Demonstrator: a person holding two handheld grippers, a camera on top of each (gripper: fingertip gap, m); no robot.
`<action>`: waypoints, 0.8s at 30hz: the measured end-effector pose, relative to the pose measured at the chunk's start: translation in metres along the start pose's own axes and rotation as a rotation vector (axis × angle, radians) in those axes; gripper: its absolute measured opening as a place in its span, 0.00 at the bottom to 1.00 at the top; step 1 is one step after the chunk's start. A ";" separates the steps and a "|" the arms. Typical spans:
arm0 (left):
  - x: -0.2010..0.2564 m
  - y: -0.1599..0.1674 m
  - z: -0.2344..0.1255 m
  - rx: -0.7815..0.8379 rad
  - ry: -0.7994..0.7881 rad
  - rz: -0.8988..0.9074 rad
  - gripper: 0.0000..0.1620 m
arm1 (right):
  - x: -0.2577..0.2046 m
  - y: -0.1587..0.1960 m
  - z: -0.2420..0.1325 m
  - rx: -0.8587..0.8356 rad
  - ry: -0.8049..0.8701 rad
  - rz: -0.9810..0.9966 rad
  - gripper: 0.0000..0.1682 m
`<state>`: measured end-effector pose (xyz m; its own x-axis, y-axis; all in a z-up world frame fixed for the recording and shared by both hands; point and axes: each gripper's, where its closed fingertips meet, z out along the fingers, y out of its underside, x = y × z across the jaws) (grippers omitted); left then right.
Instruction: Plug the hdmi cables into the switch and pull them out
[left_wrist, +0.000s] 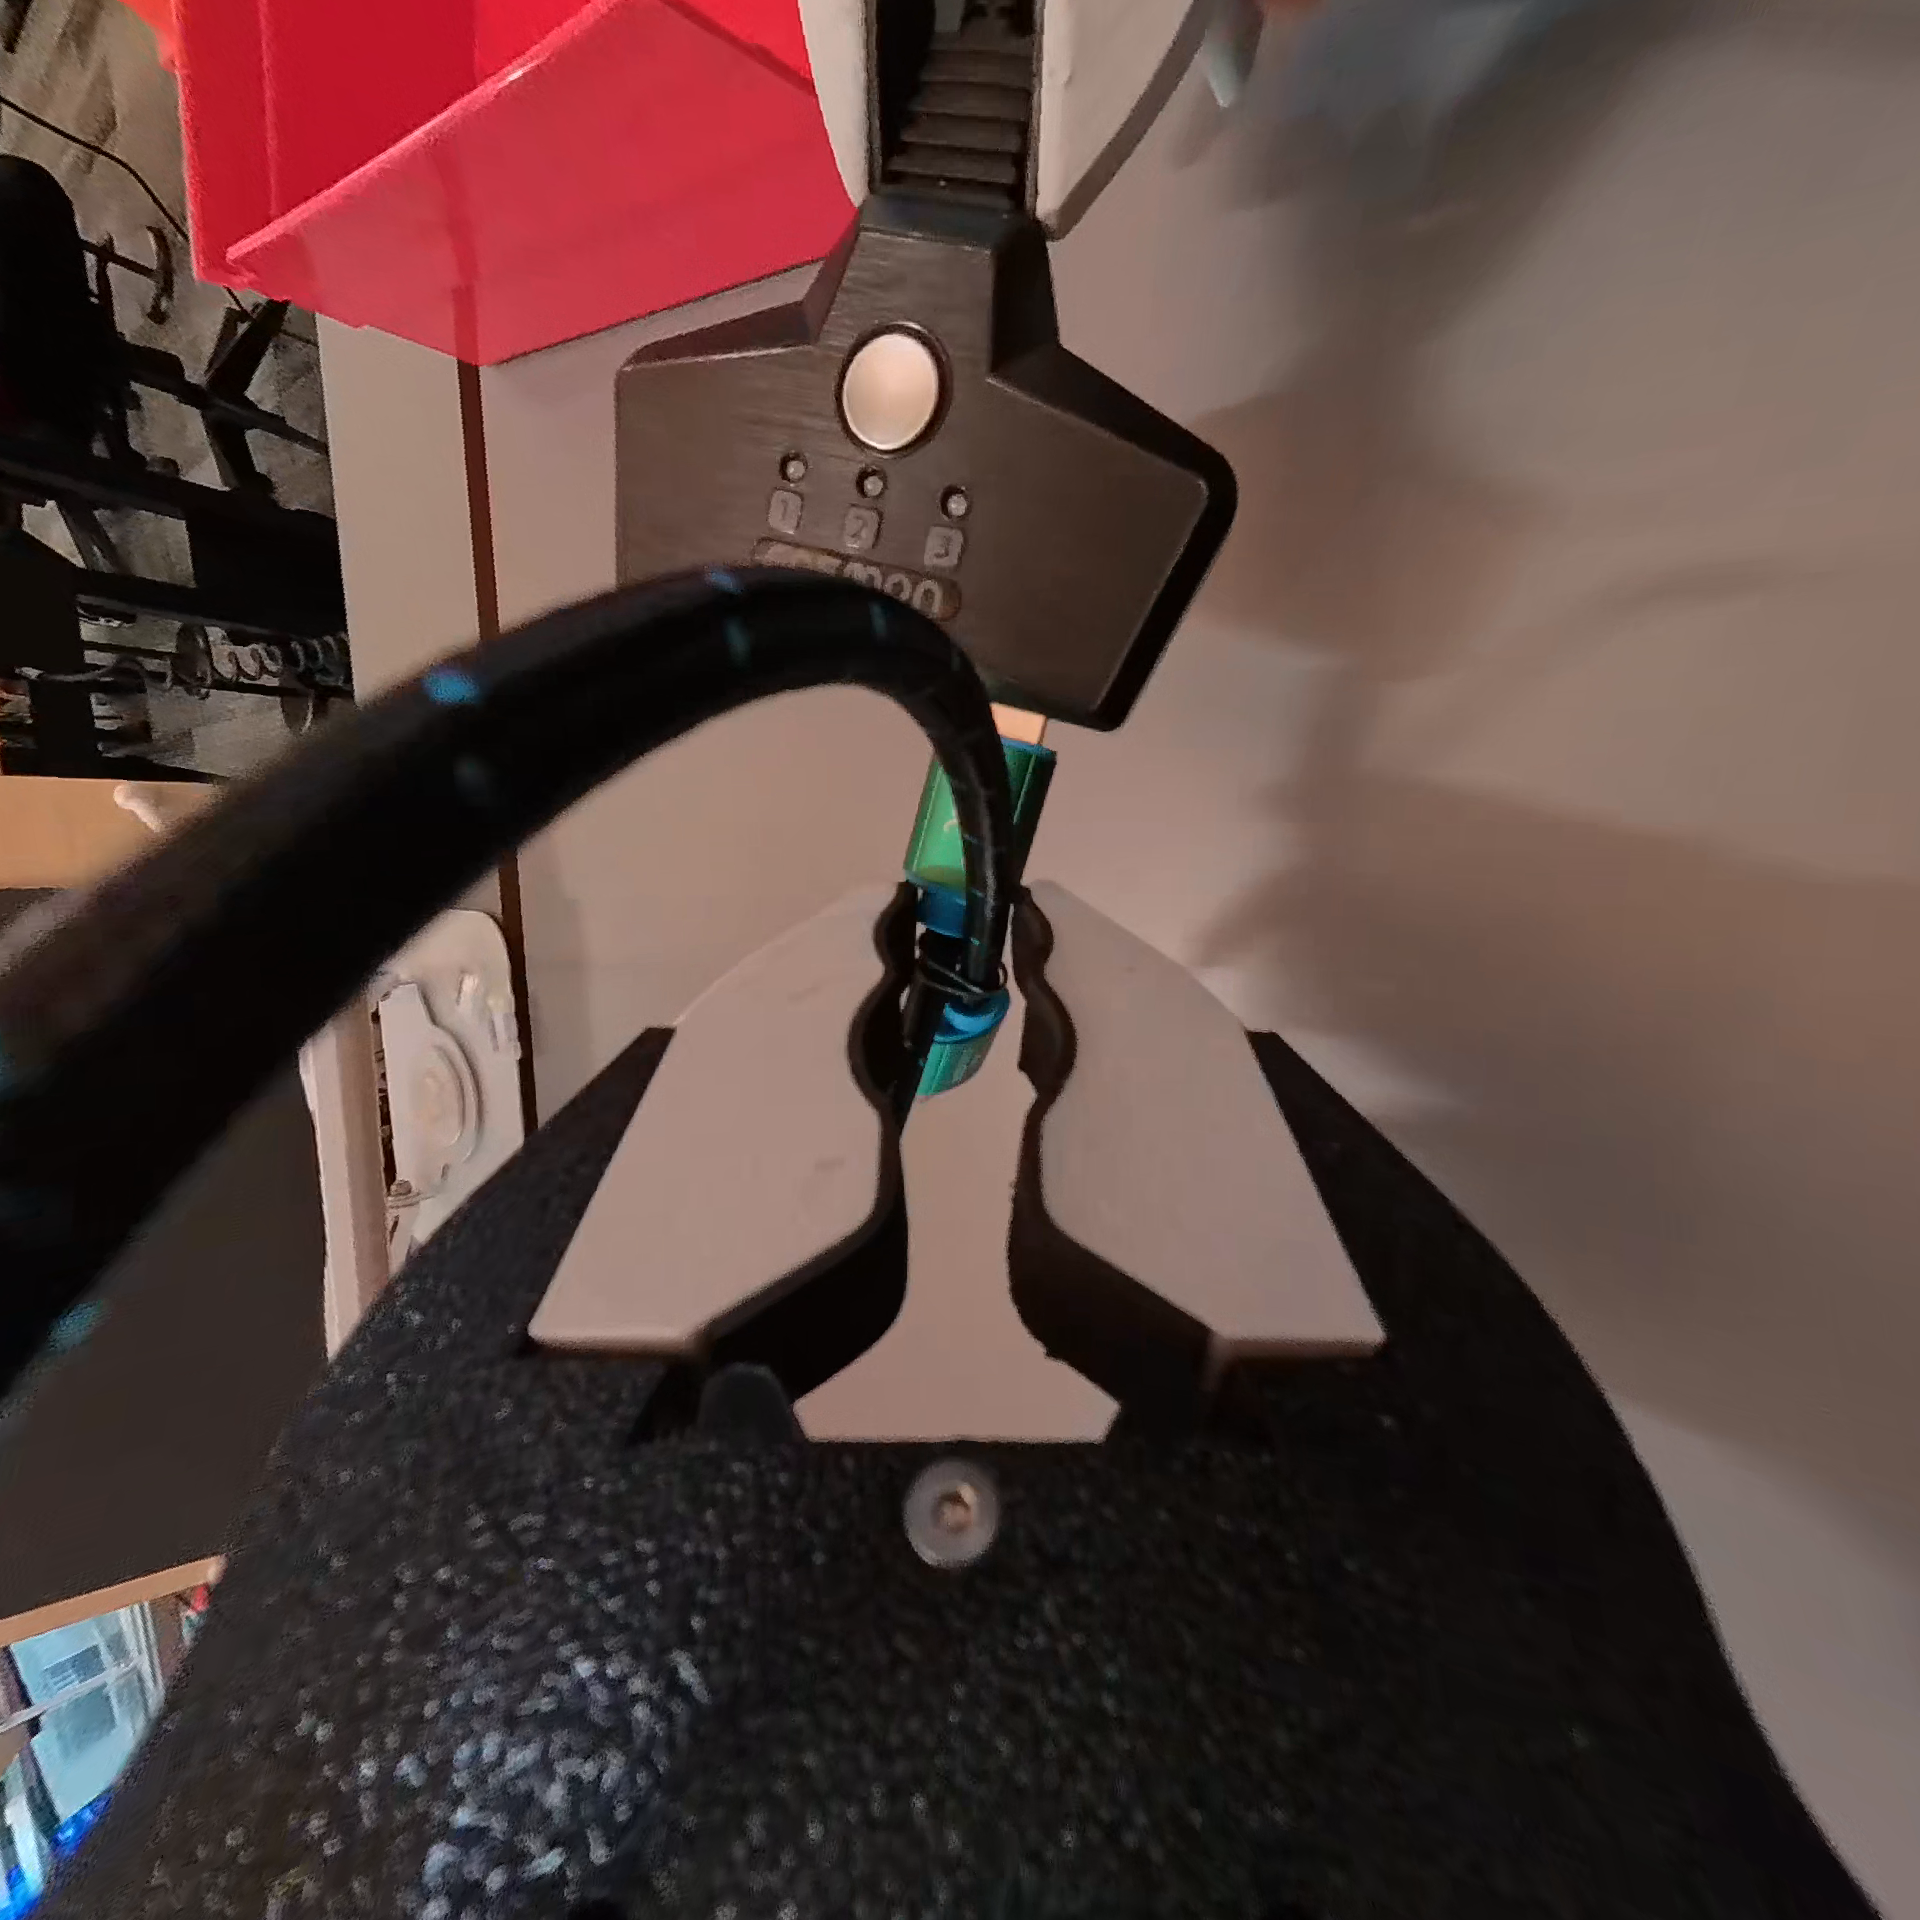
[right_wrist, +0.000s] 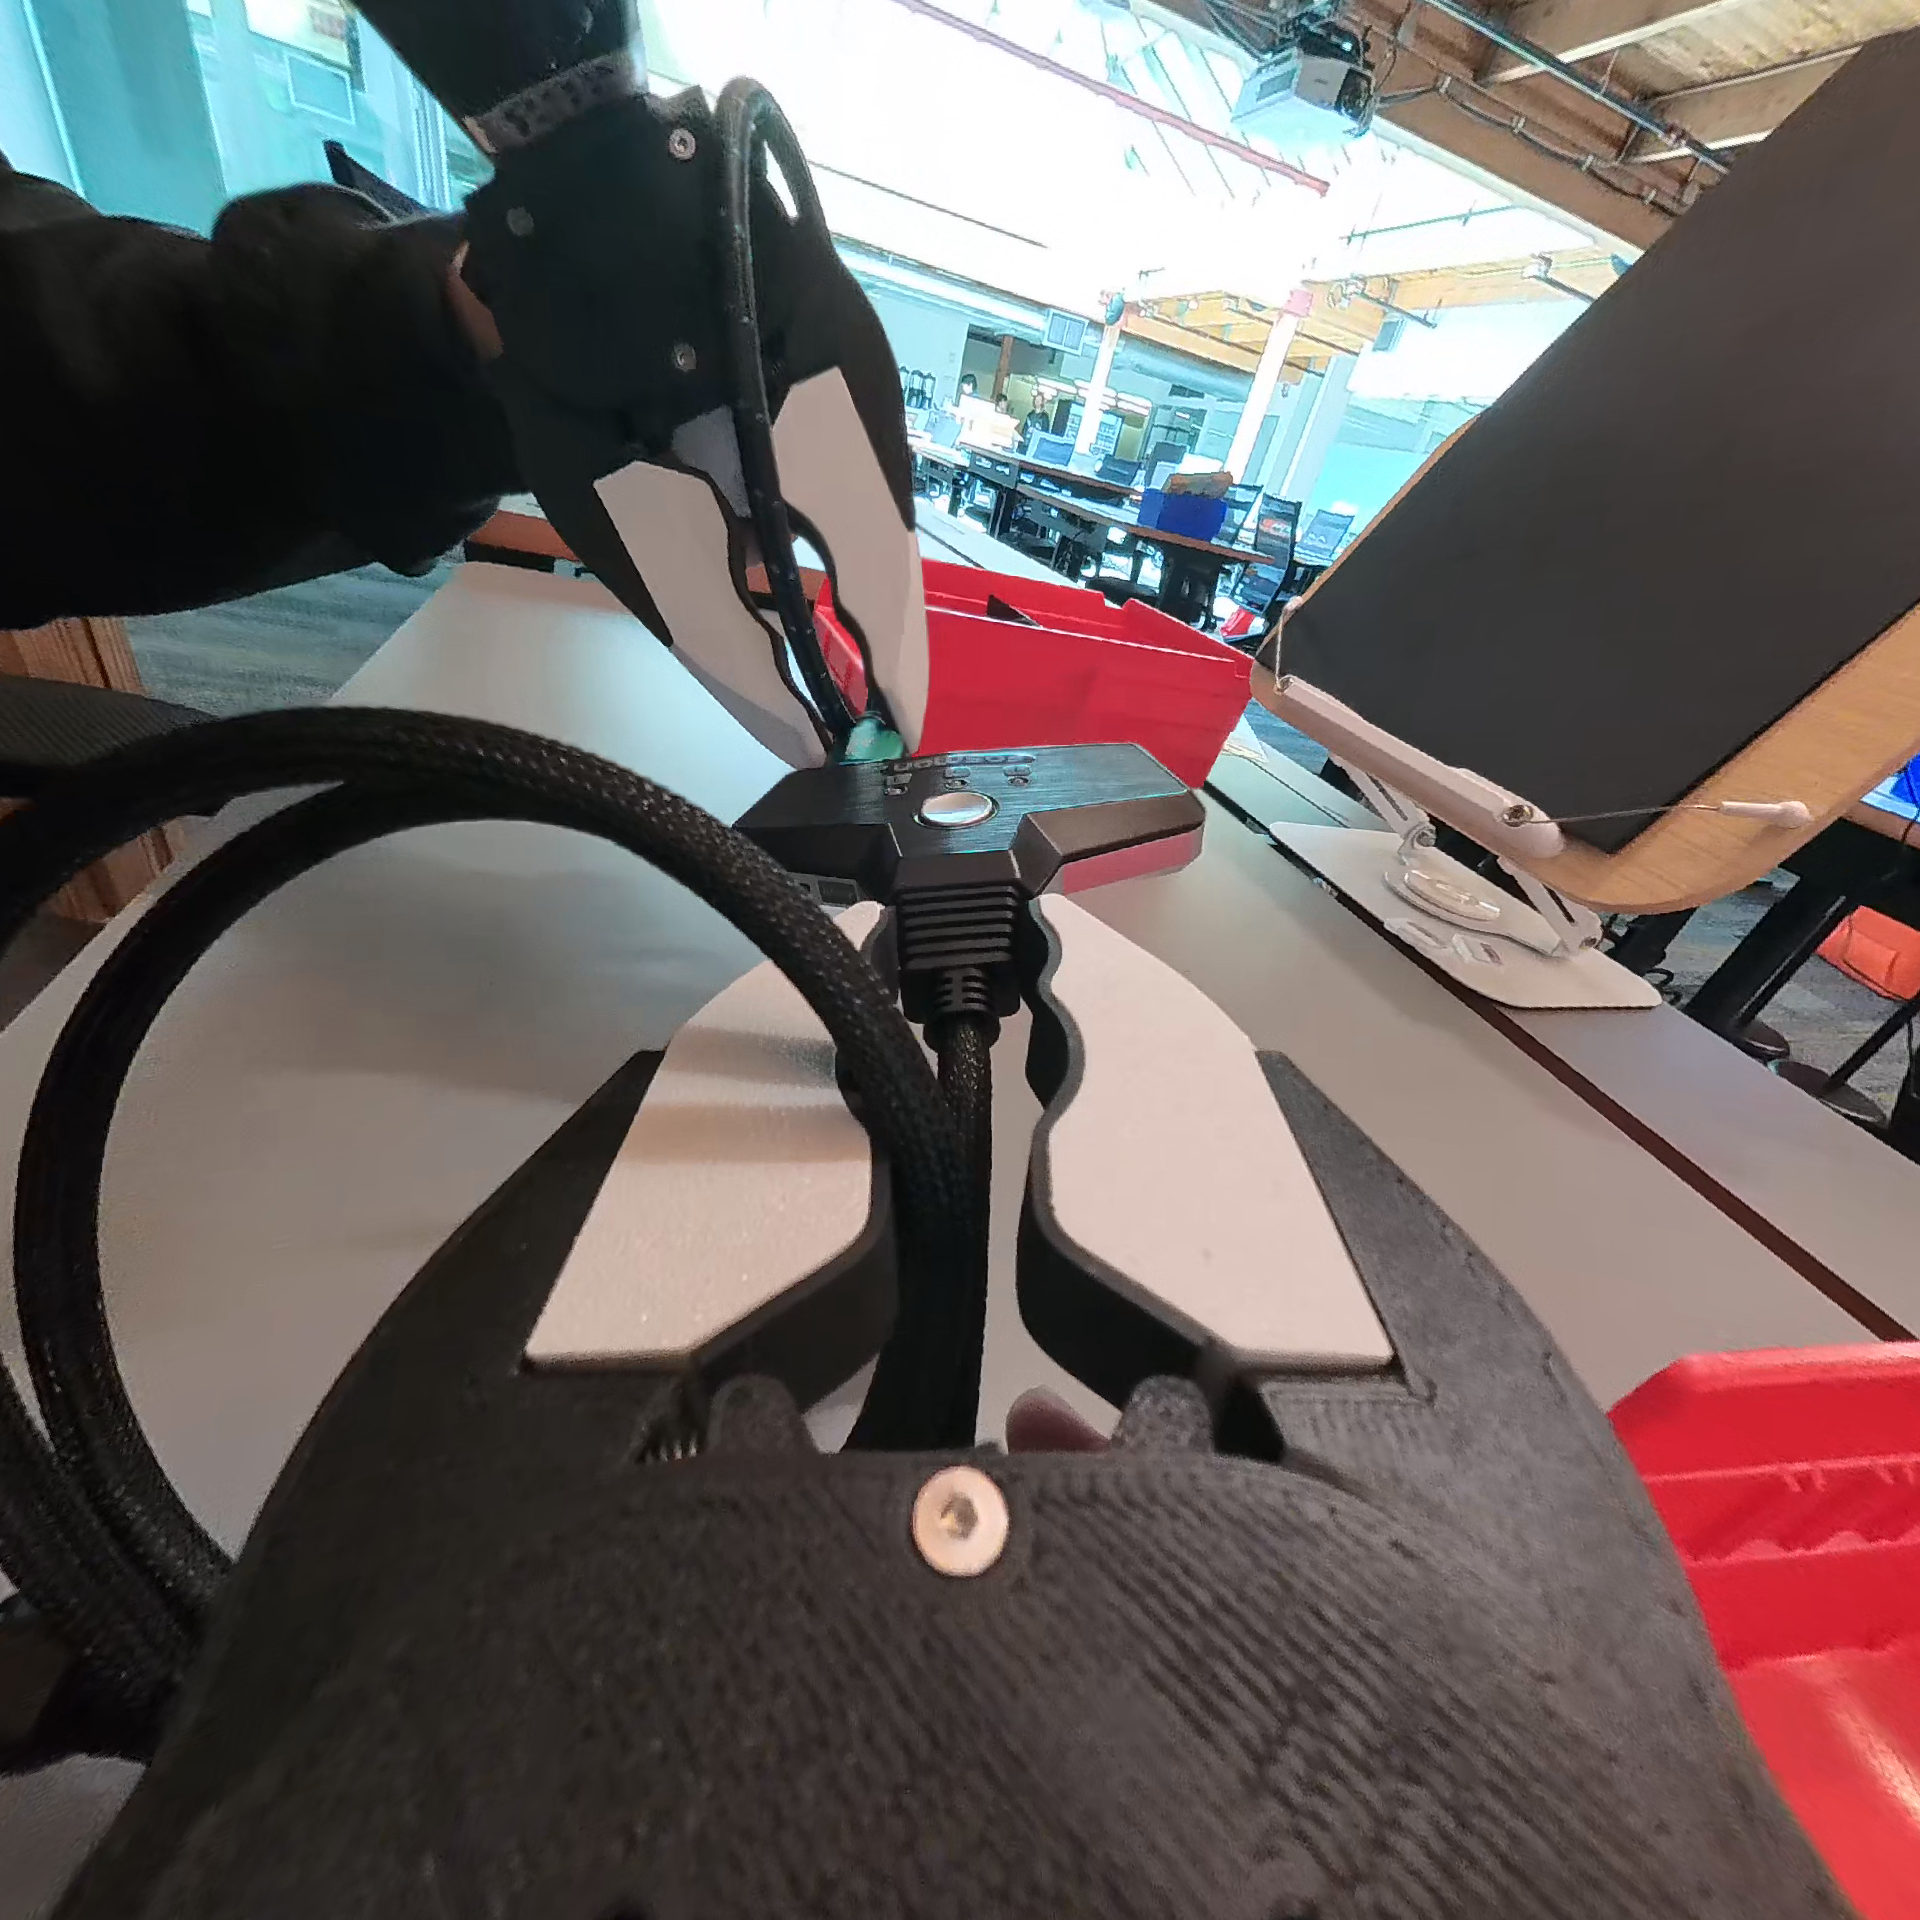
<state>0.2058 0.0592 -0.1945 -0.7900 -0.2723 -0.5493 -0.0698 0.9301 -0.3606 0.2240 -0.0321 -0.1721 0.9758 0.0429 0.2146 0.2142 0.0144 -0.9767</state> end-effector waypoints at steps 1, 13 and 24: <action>0.000 0.000 0.000 0.003 -0.001 -0.002 0.10 | 0.000 0.000 0.000 0.001 0.002 0.001 0.13; -0.003 0.003 0.000 -0.031 -0.090 0.128 0.09 | 0.001 0.001 0.003 -0.026 0.019 0.003 0.13; -0.007 0.004 -0.001 -0.043 -0.149 0.095 0.09 | 0.003 0.004 0.007 -0.063 0.051 -0.015 0.13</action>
<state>0.2106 0.0651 -0.1917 -0.6959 -0.2133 -0.6857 -0.0282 0.9622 -0.2708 0.2273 -0.0252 -0.1756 0.9730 -0.0073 0.2306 0.2300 -0.0487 -0.9720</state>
